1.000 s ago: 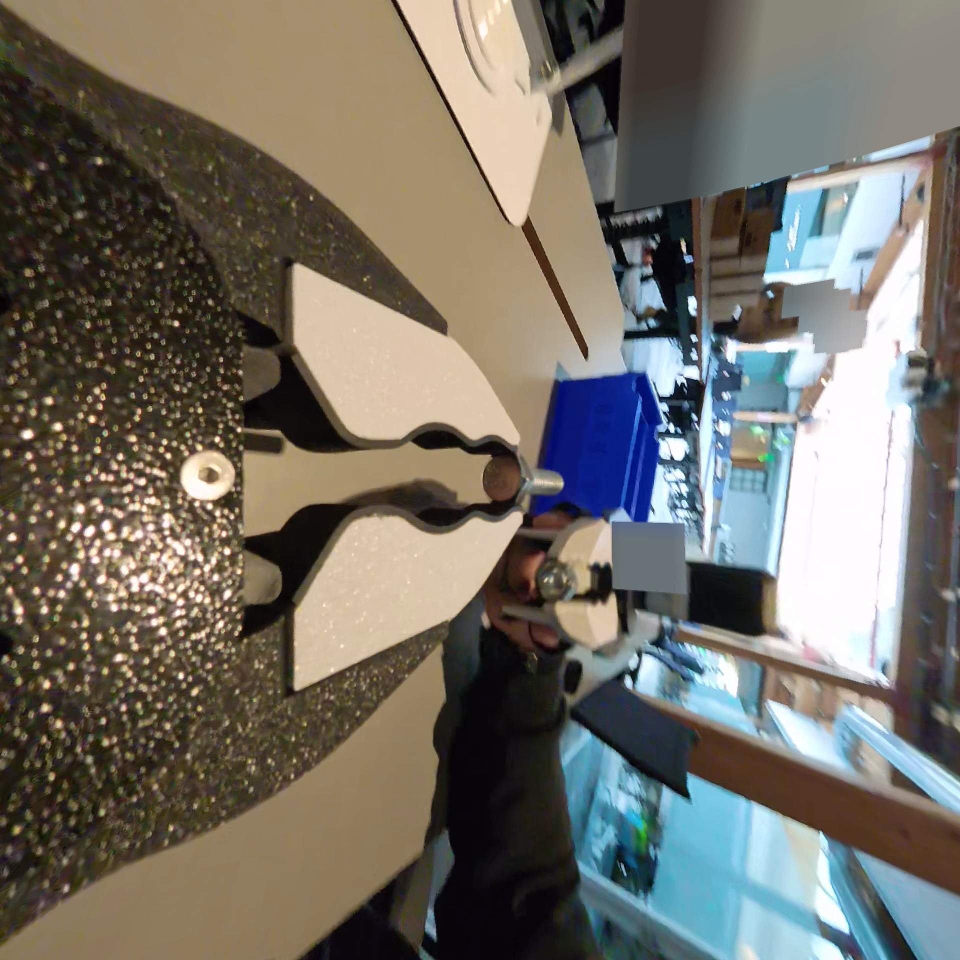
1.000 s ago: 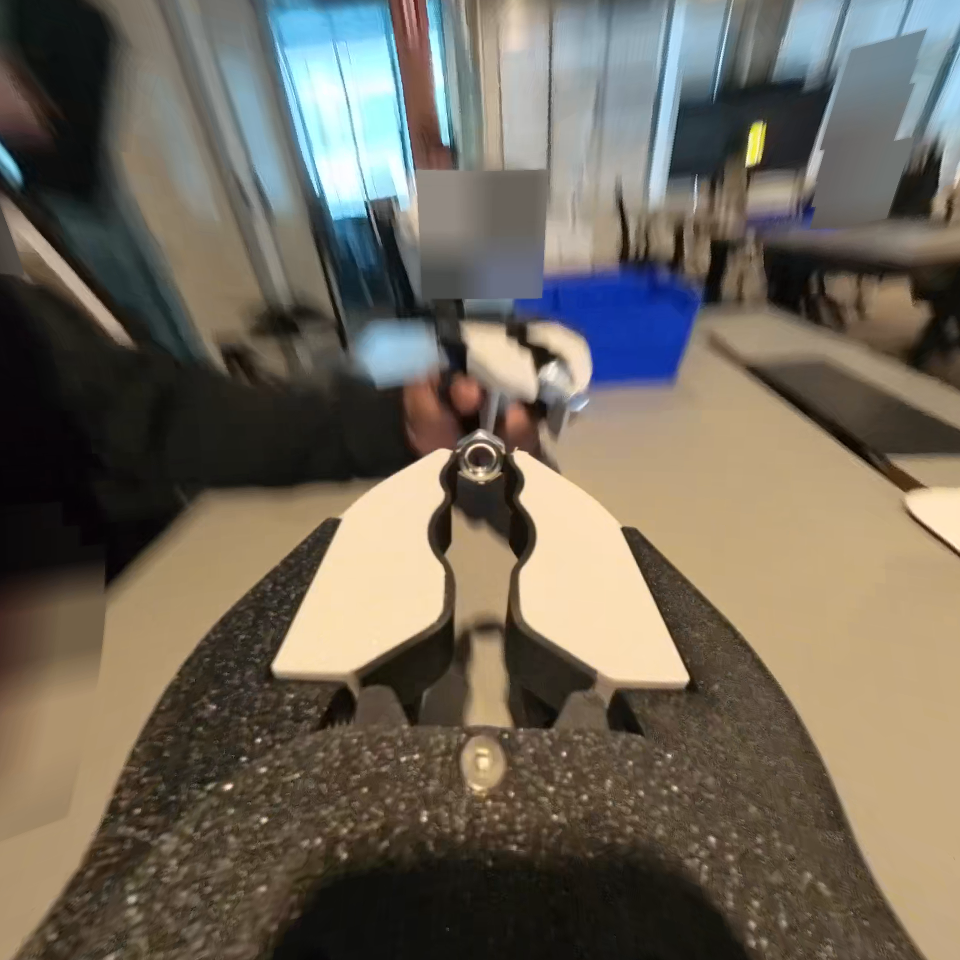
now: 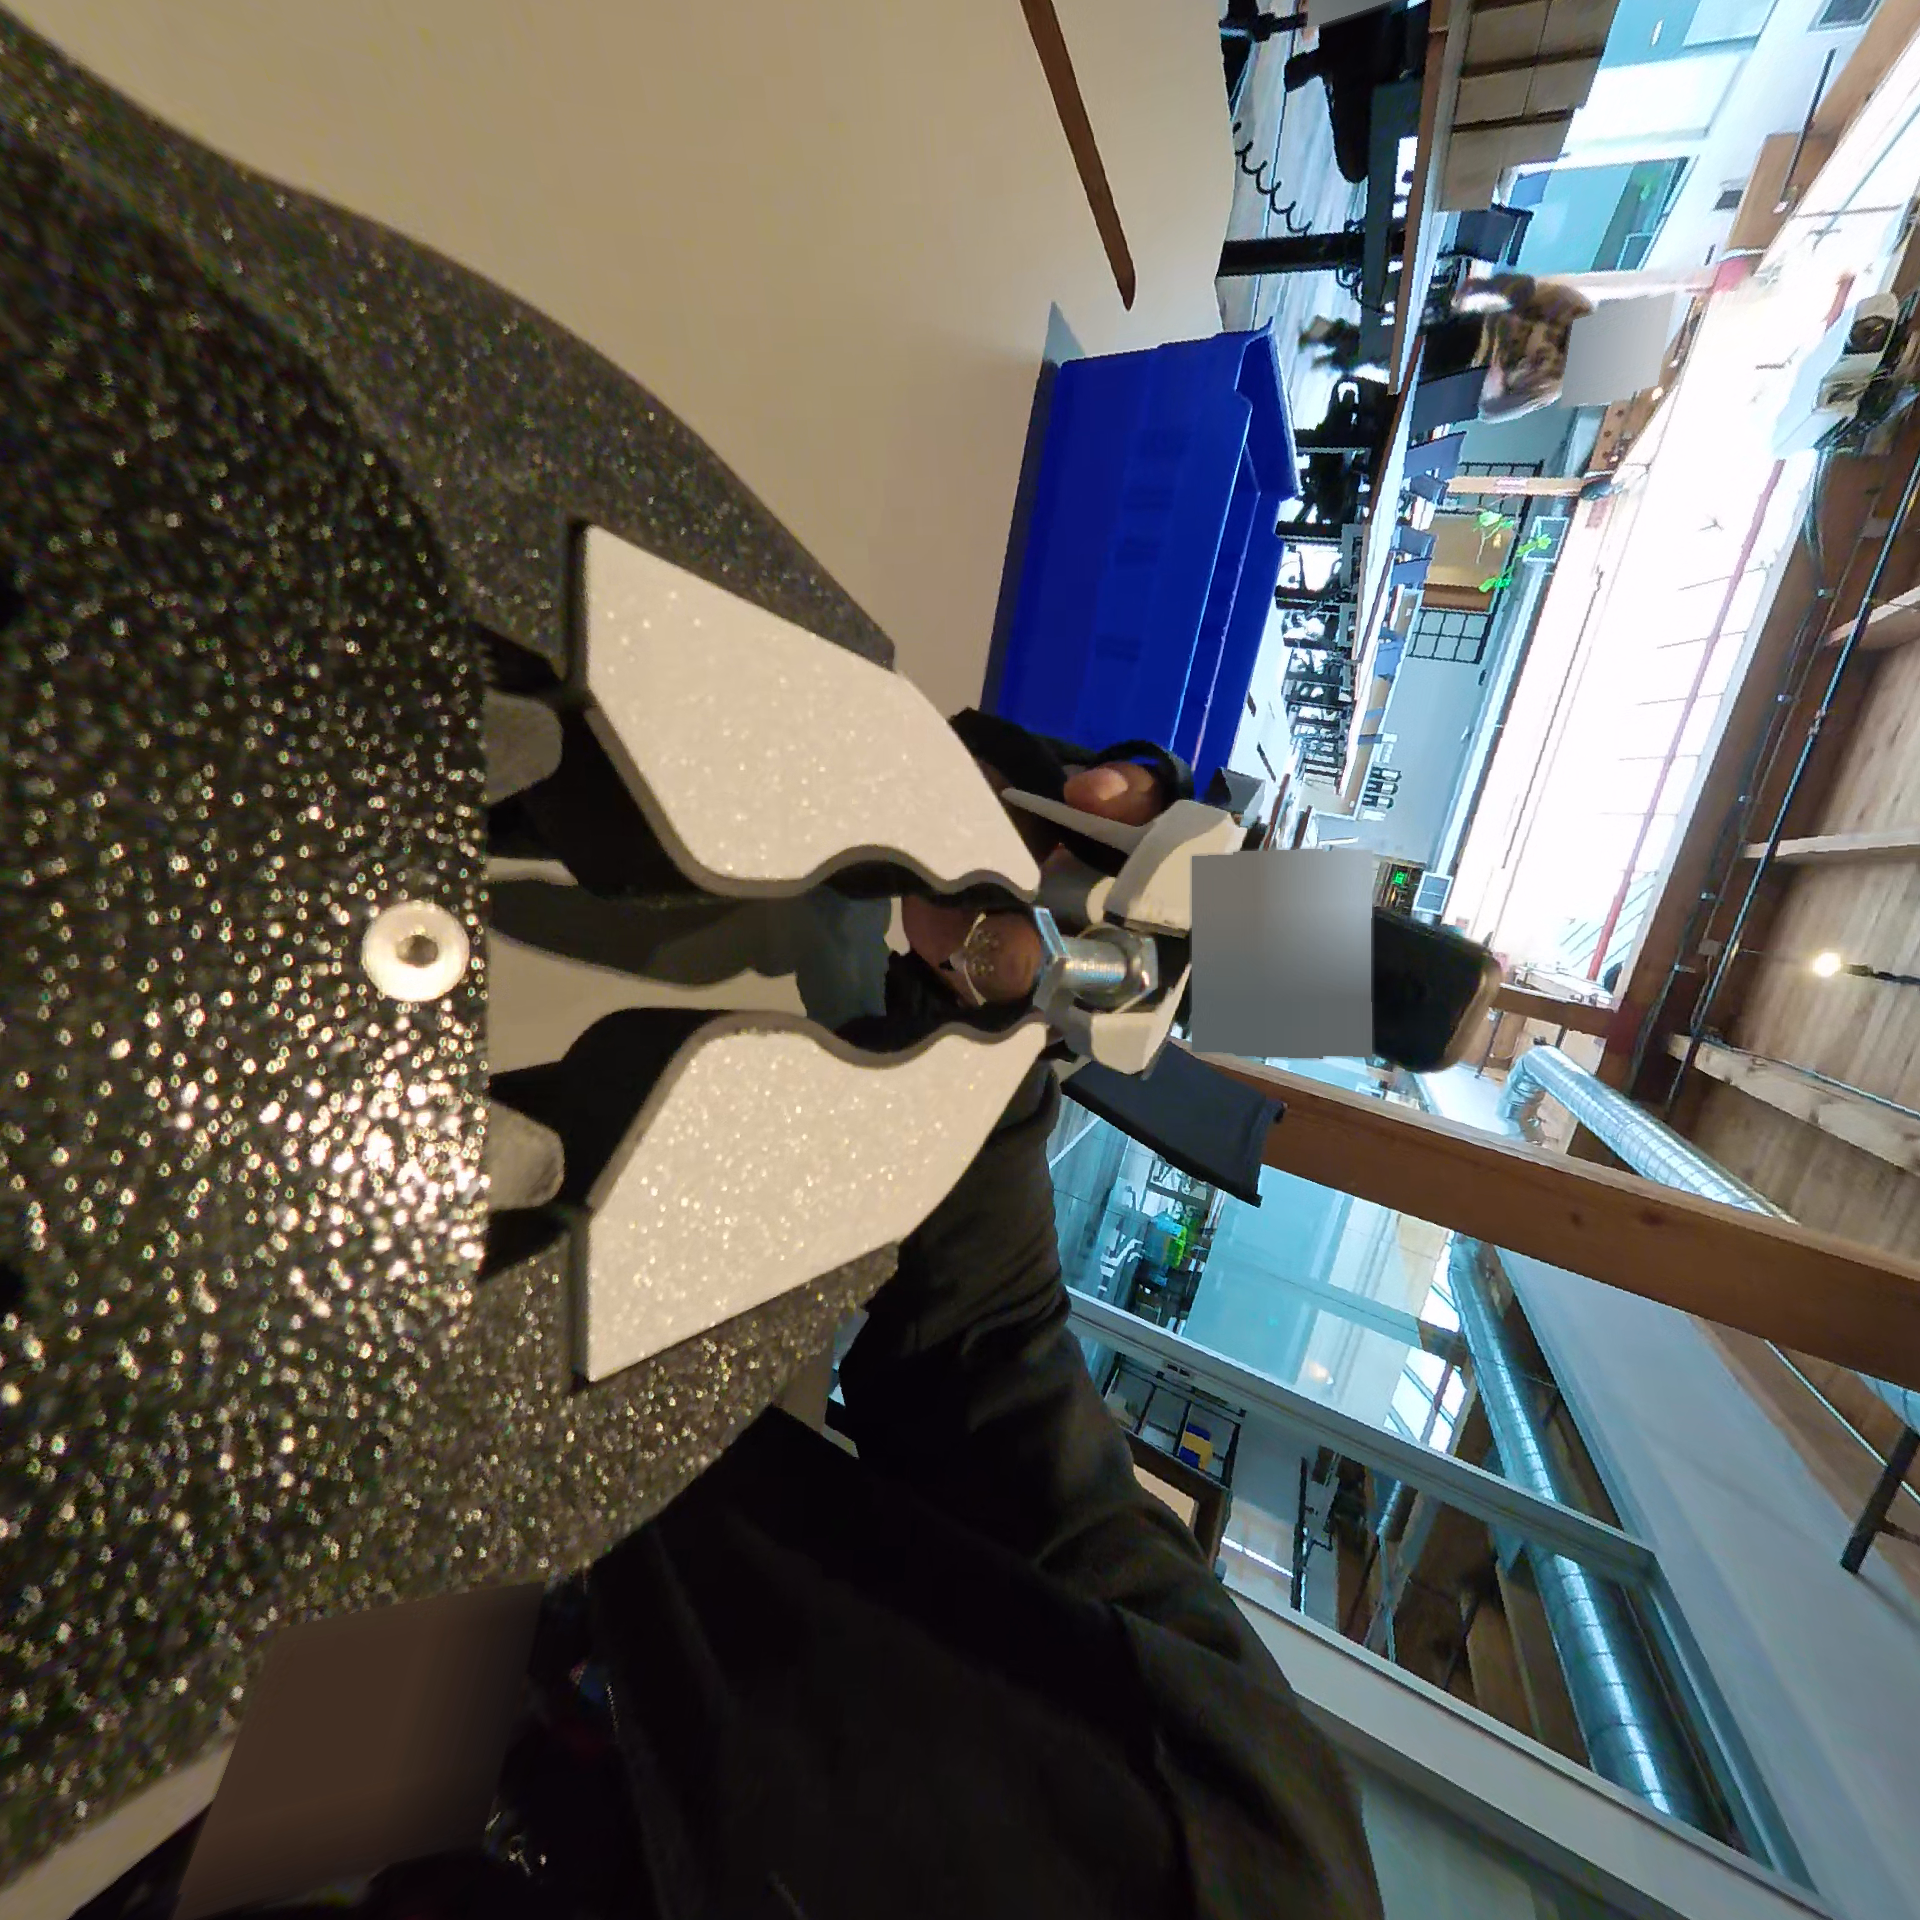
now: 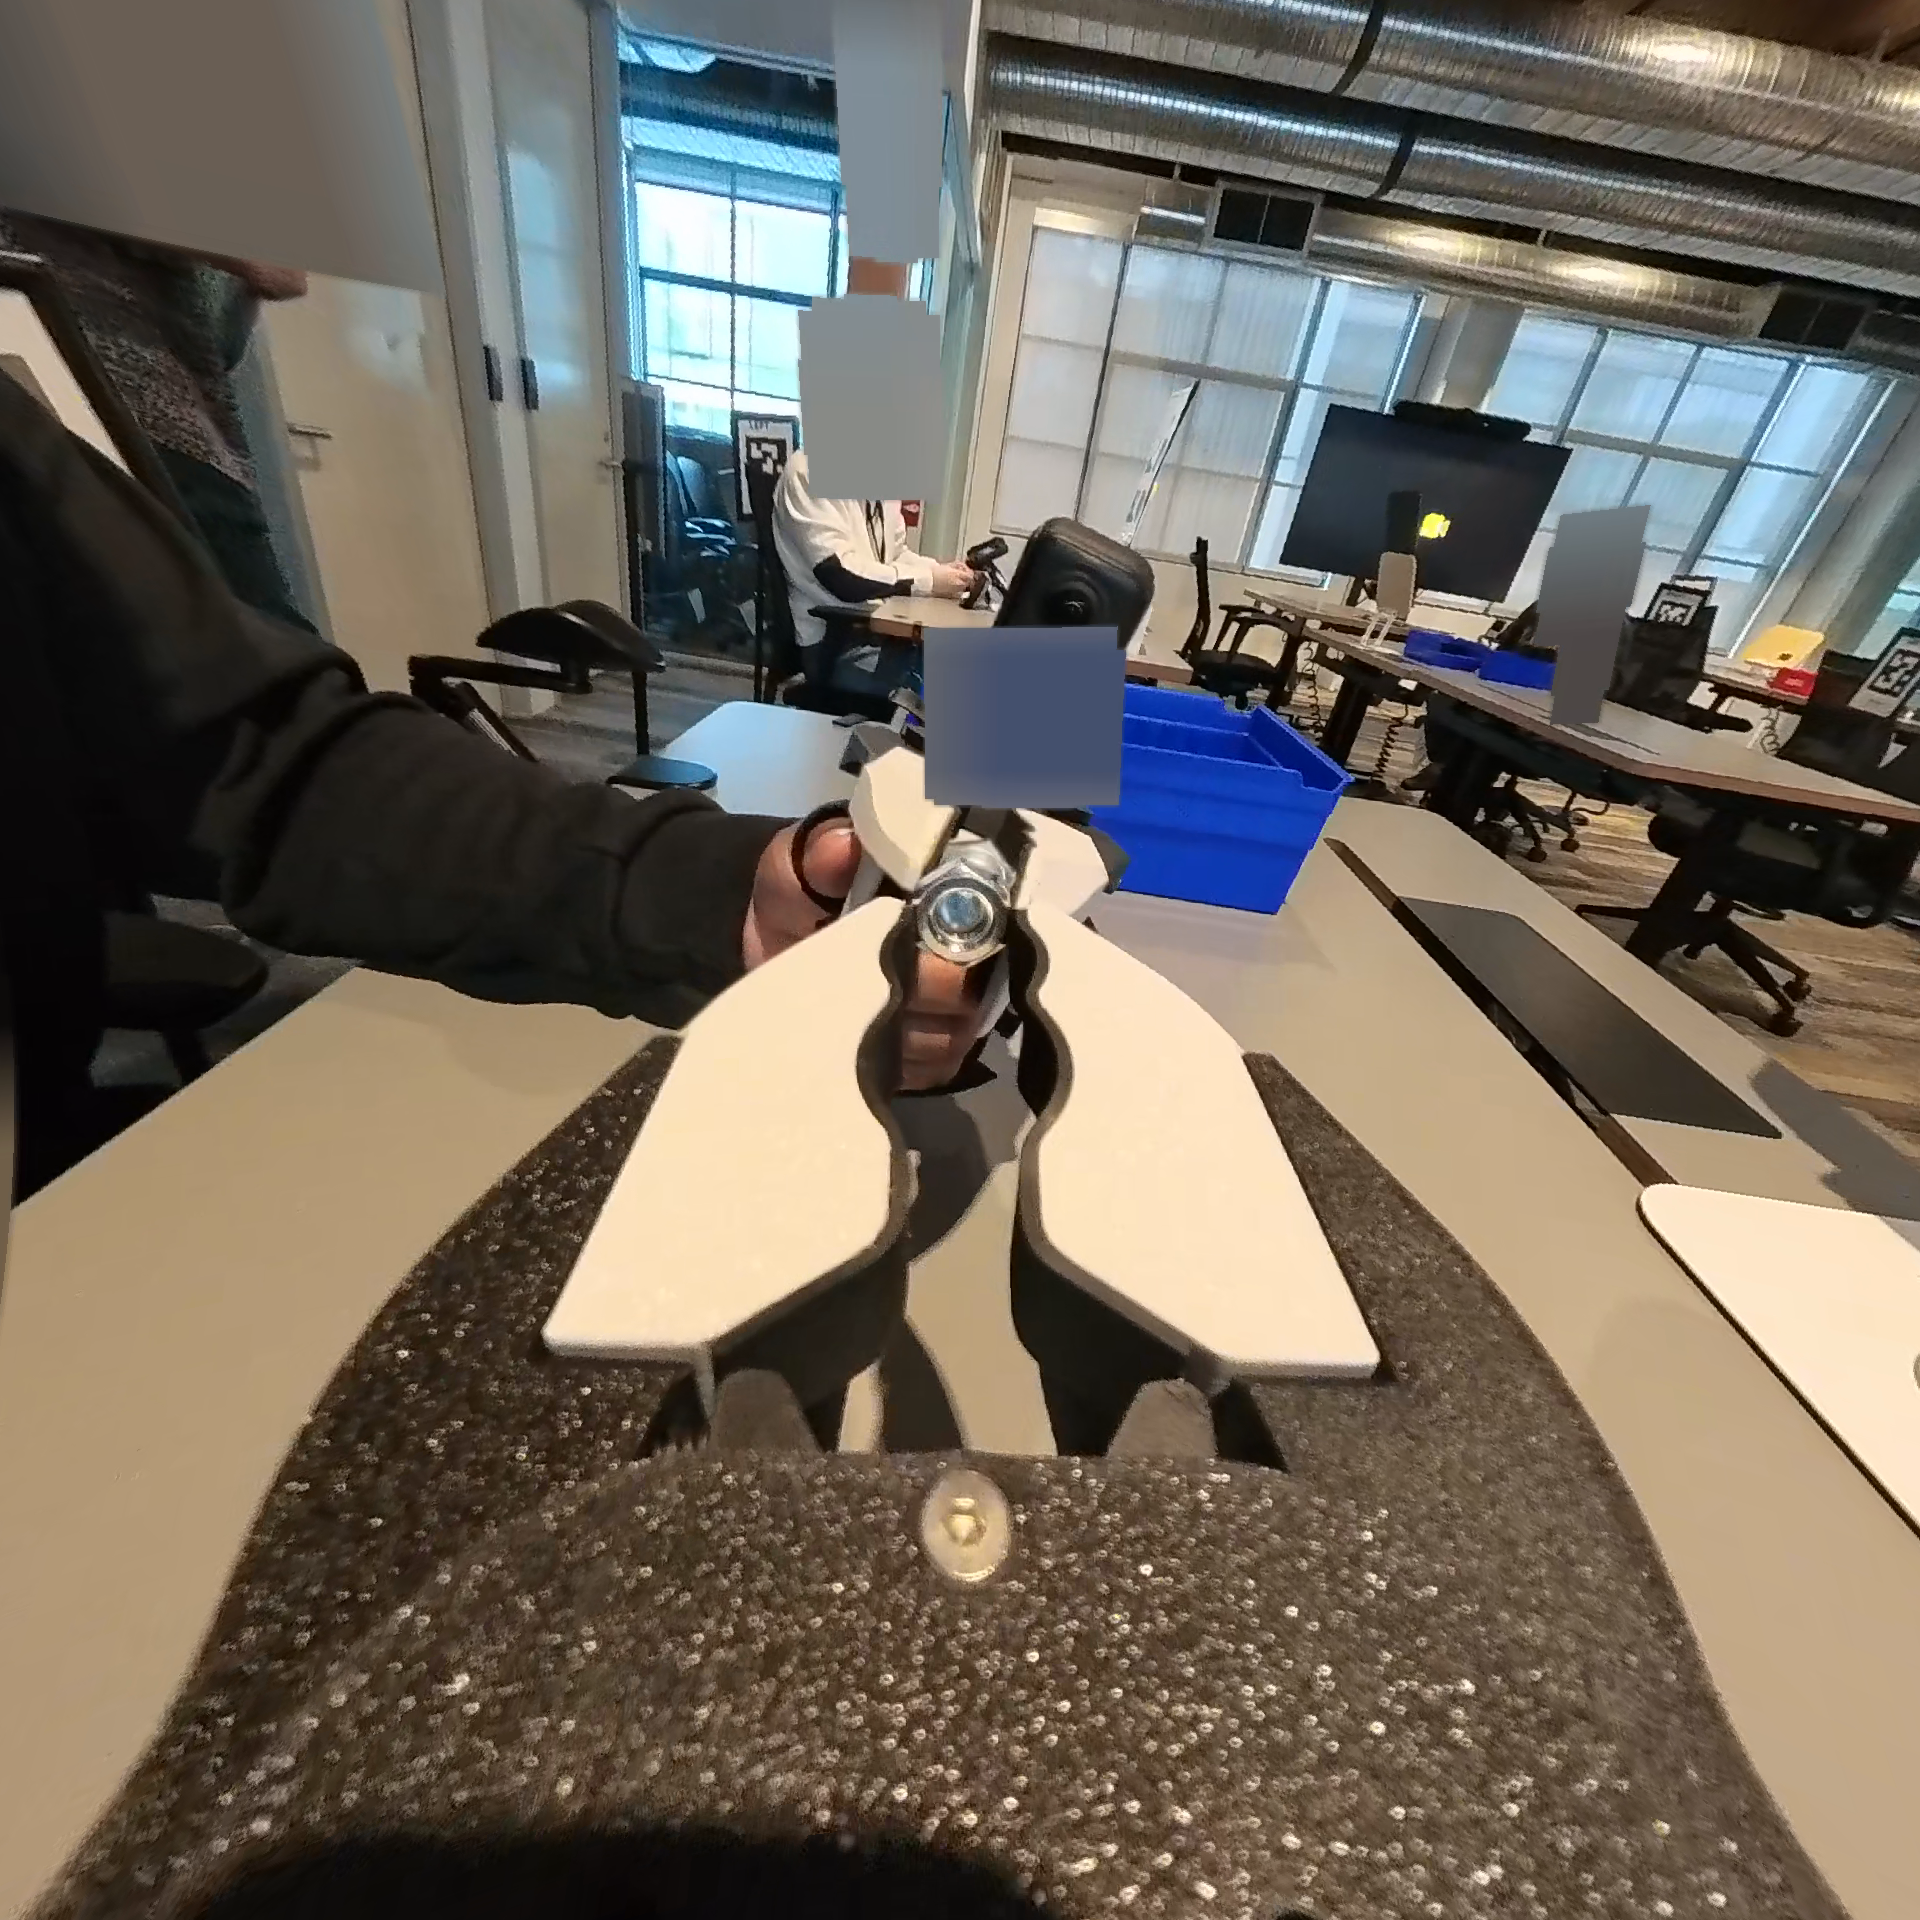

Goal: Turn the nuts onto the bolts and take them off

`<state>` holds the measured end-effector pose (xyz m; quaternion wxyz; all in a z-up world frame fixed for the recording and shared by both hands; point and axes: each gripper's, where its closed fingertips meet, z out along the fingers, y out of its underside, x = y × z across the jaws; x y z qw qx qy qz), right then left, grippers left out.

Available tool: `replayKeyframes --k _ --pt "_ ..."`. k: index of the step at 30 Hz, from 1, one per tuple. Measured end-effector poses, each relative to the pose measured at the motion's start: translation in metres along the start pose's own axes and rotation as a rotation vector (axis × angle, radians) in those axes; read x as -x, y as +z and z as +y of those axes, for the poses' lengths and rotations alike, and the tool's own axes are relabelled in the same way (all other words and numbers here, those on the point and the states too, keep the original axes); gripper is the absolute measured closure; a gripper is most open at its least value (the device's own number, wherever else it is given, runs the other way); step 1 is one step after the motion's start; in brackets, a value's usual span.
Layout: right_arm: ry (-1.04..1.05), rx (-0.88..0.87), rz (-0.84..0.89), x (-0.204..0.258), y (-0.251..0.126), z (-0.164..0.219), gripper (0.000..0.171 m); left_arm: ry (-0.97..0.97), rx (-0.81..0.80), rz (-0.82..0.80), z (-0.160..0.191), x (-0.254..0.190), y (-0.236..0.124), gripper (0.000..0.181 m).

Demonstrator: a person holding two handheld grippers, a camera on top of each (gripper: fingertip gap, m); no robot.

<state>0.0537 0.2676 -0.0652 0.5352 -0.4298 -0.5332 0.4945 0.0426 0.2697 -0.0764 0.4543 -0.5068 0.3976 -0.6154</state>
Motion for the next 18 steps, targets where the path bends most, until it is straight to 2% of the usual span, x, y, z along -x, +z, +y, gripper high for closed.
replayKeyframes --k 7,14,18 --pt "0.100 0.024 0.007 -0.004 0.001 0.005 0.154 0.113 0.043 -0.078 0.002 0.006 -0.002 0.164" --pt "0.528 -0.044 -0.067 -0.011 0.002 0.010 0.154 0.470 0.170 -0.281 0.003 0.014 -0.005 0.164" --pt "0.675 -0.060 -0.091 -0.012 0.003 0.012 0.154 0.607 0.233 -0.348 0.003 0.016 -0.008 0.164"
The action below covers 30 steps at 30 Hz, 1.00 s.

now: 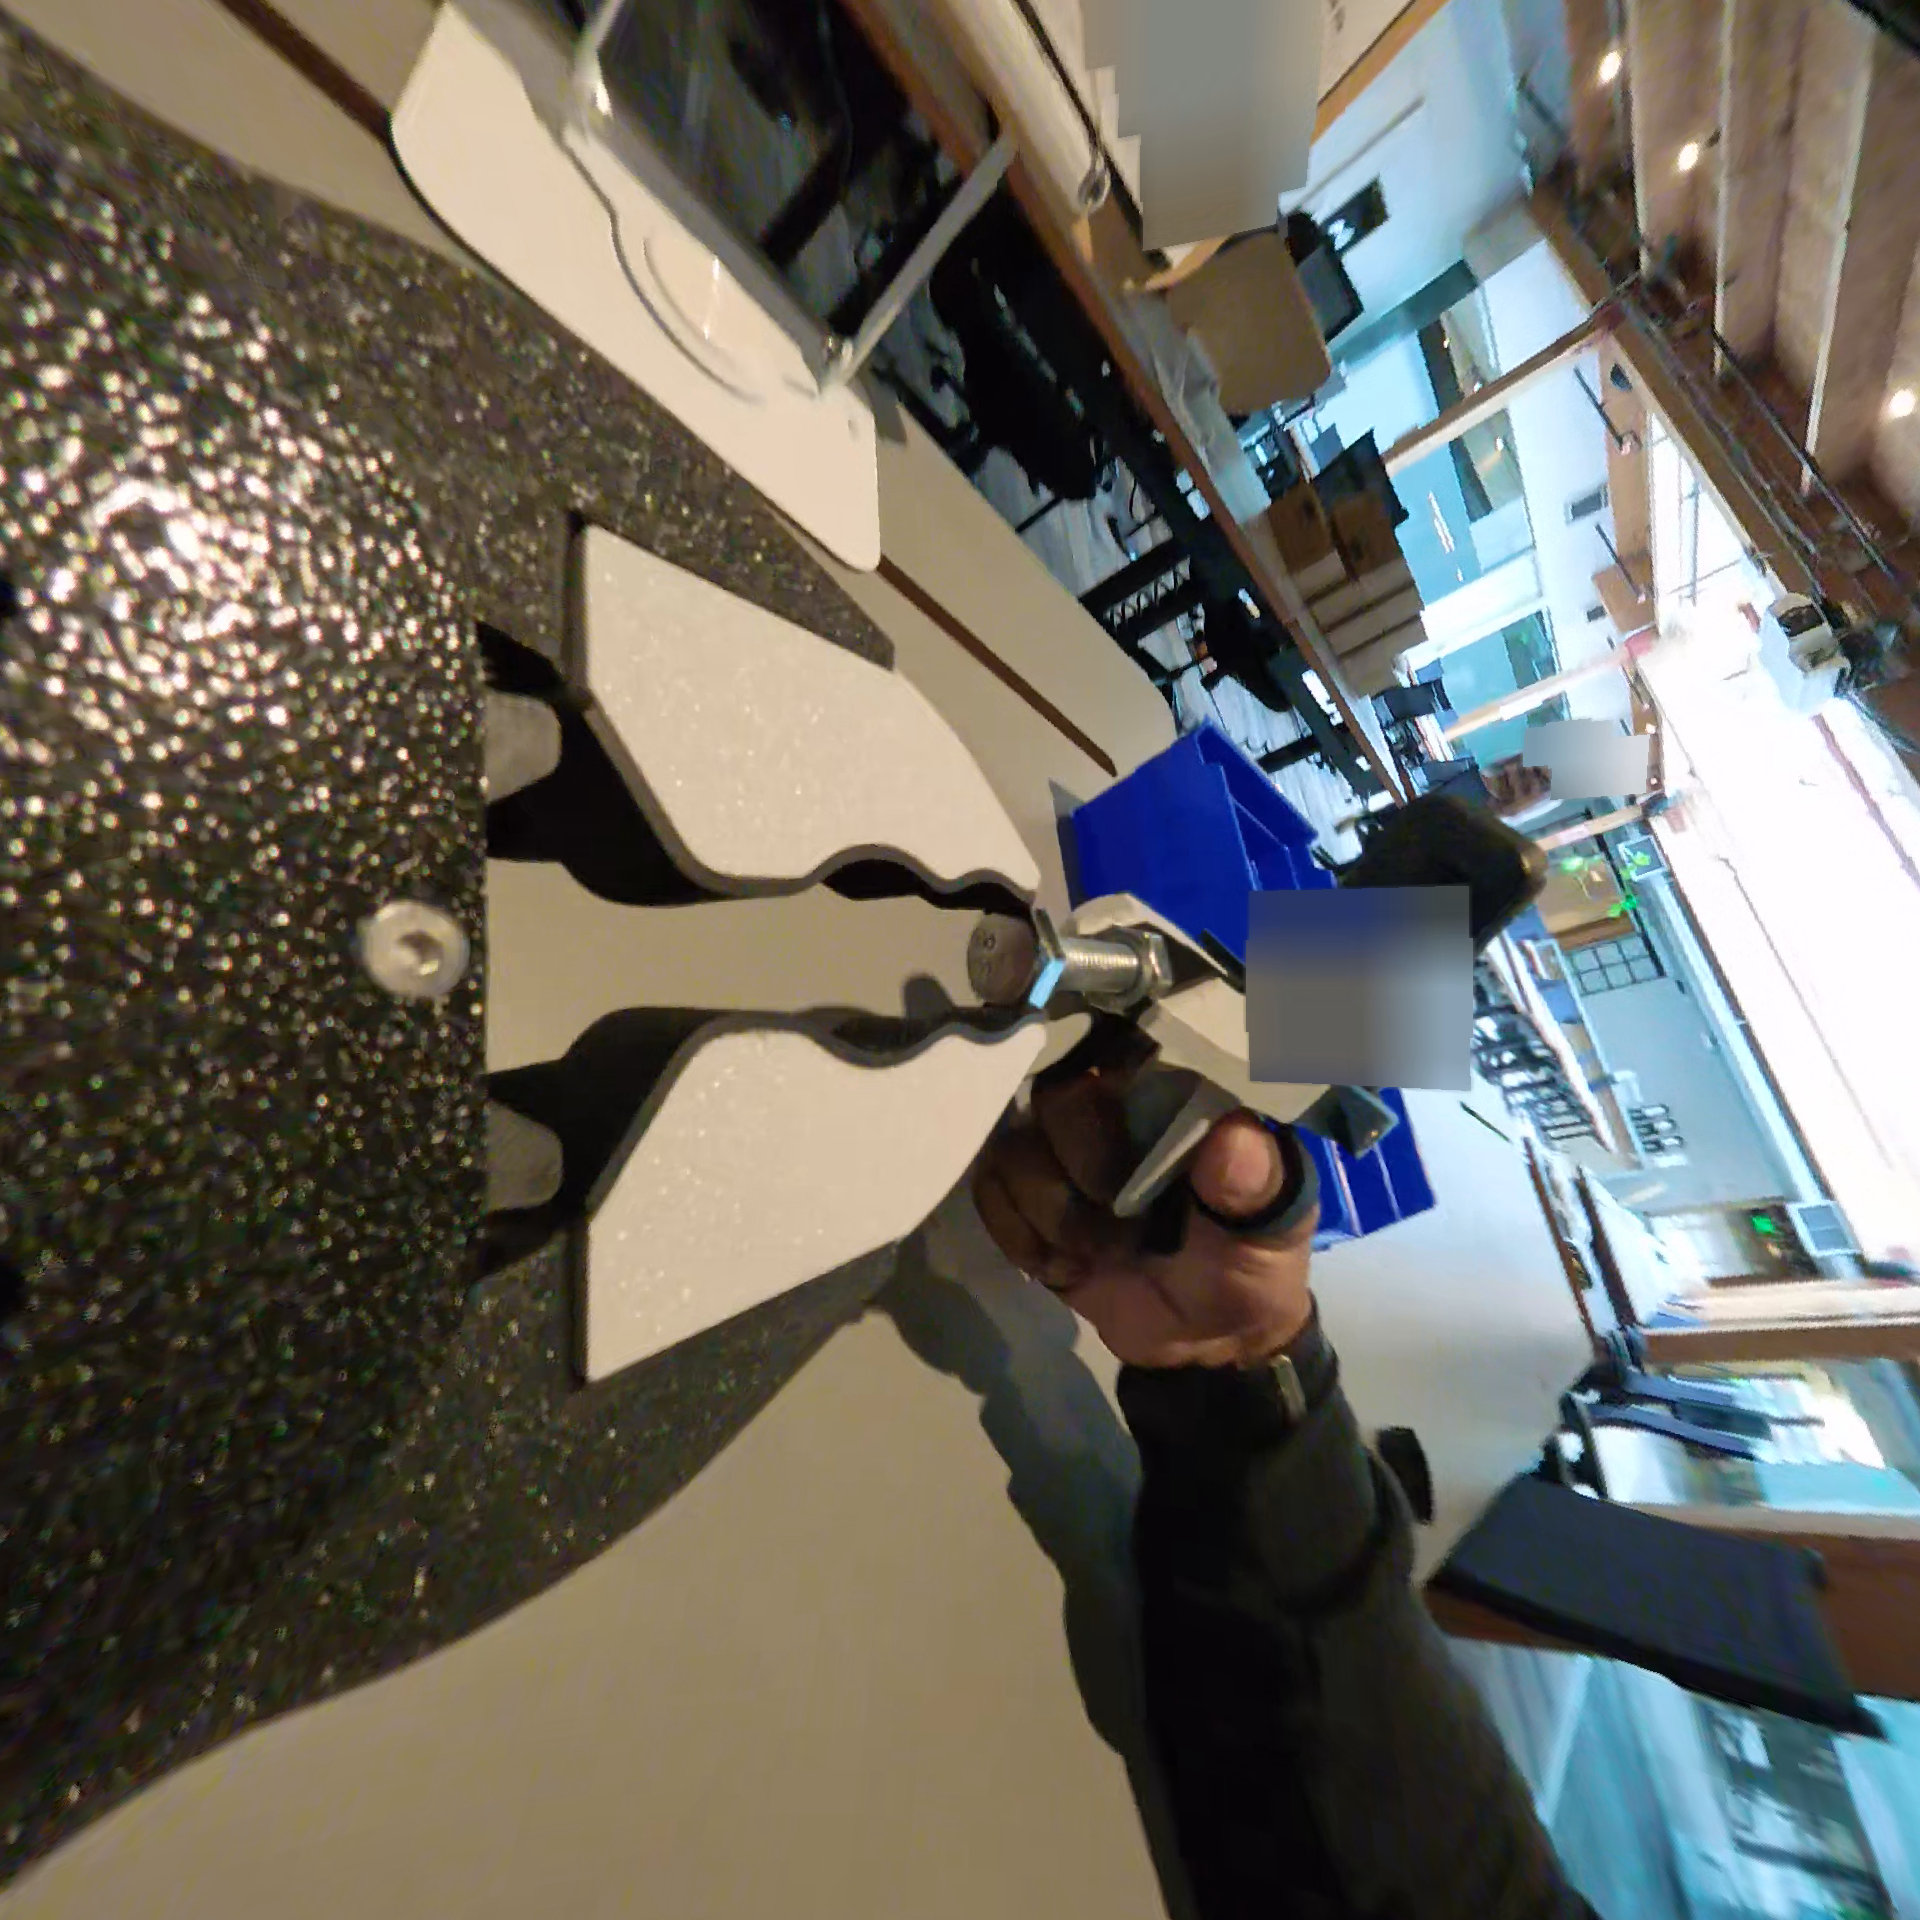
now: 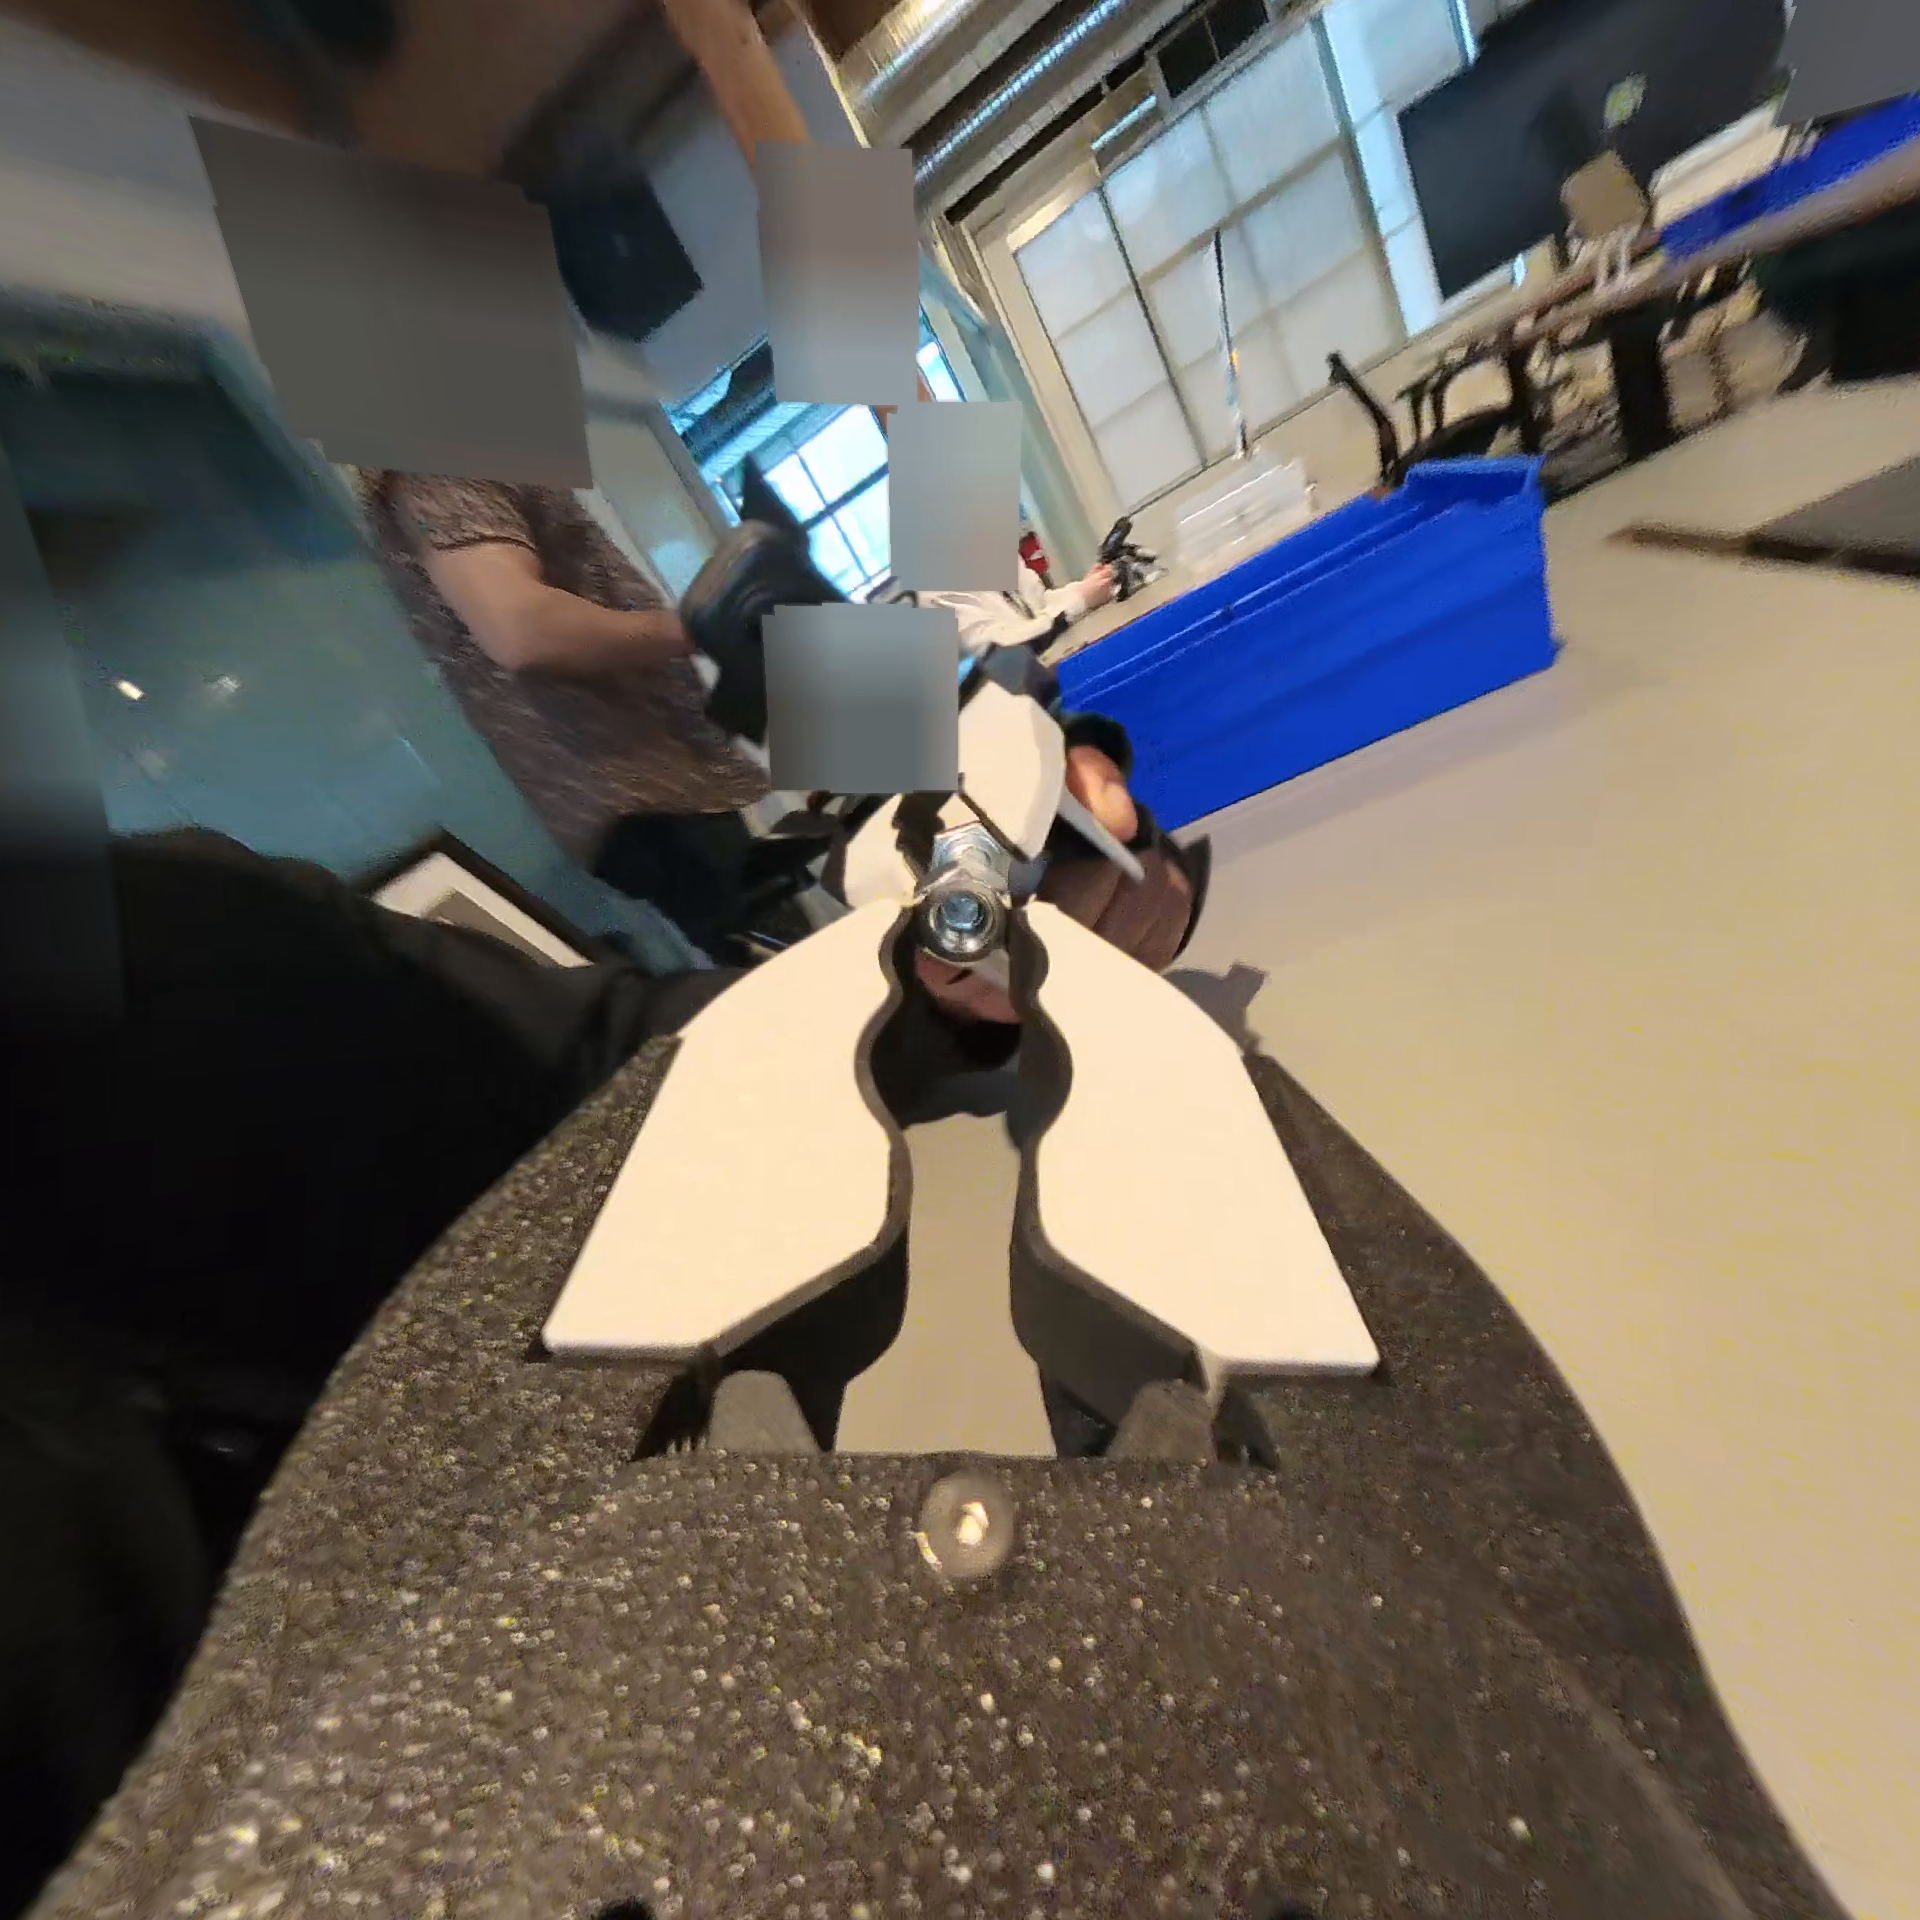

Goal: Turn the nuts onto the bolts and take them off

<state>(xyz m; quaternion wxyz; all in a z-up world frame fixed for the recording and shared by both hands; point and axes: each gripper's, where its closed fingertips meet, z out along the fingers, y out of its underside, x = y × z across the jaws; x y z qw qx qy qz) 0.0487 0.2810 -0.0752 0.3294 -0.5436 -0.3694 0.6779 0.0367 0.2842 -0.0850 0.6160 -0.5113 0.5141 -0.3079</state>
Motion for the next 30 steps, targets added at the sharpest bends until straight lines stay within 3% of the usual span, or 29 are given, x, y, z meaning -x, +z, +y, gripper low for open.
replayKeyframes --k 8,17,25,30 --pt "0.208 -0.004 -0.008 -0.002 0.001 0.002 0.154 0.282 0.113 -0.104 0.000 0.000 -0.002 0.164" --pt "0.137 -0.004 0.022 -0.002 0.000 -0.001 0.154 0.045 0.013 -0.029 0.000 0.001 0.000 0.164" --pt "0.403 0.013 -0.023 -0.006 -0.002 0.010 0.154 0.407 0.167 -0.111 0.005 -0.004 -0.001 0.164" --pt "0.385 -0.006 -0.013 -0.006 -0.003 0.005 0.153 0.181 0.074 -0.074 0.004 -0.001 0.002 0.164"
